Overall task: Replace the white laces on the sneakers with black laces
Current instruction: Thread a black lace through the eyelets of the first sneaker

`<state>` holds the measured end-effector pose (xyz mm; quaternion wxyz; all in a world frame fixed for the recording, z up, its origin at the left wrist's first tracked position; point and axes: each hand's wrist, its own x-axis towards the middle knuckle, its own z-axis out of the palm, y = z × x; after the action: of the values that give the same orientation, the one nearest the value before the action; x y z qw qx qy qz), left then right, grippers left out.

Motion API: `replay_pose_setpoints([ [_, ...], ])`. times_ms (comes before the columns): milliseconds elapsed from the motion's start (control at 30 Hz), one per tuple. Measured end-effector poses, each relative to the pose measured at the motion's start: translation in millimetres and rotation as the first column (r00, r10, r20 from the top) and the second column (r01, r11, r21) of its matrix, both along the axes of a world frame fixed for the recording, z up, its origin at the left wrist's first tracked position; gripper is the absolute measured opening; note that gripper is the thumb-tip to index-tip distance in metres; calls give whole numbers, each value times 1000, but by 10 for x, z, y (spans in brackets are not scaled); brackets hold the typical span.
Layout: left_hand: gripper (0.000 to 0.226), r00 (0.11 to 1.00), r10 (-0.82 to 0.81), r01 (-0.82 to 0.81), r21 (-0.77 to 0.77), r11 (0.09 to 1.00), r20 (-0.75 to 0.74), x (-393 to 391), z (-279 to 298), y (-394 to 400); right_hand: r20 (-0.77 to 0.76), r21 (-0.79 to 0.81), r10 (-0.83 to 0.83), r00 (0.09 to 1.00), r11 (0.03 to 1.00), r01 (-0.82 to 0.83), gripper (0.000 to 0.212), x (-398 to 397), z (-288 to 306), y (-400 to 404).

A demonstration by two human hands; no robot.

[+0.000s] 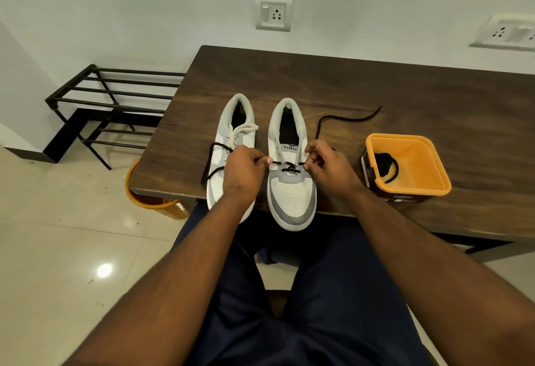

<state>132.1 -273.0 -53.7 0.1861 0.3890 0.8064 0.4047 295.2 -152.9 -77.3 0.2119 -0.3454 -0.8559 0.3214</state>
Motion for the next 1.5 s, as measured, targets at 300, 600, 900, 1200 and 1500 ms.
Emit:
replay_pose_setpoints([
  [300,22,984,177,-176,-36,984,30,-82,-8,-4,48,216,111,993,969,-119,20,37,-90,98],
  [600,22,982,188,-187,-84,979,5,-90,25,-59,66,223,65,996,972,-78,20,35,-178,133],
  [900,33,990,-137,140,-243,960,31,9,489,-123,-314,-263,-216,925,955,134,16,-62,64,-461],
  [1200,32,540,-177,68,167,984,823,123,818,4,-578,-722,-262,773,606,-334,31,-250,180,-925],
  [1500,33,563,-190,207,85,975,804,28,979,-42,-486,-744,-324,812,640,-190,14,-409,277,-859],
])
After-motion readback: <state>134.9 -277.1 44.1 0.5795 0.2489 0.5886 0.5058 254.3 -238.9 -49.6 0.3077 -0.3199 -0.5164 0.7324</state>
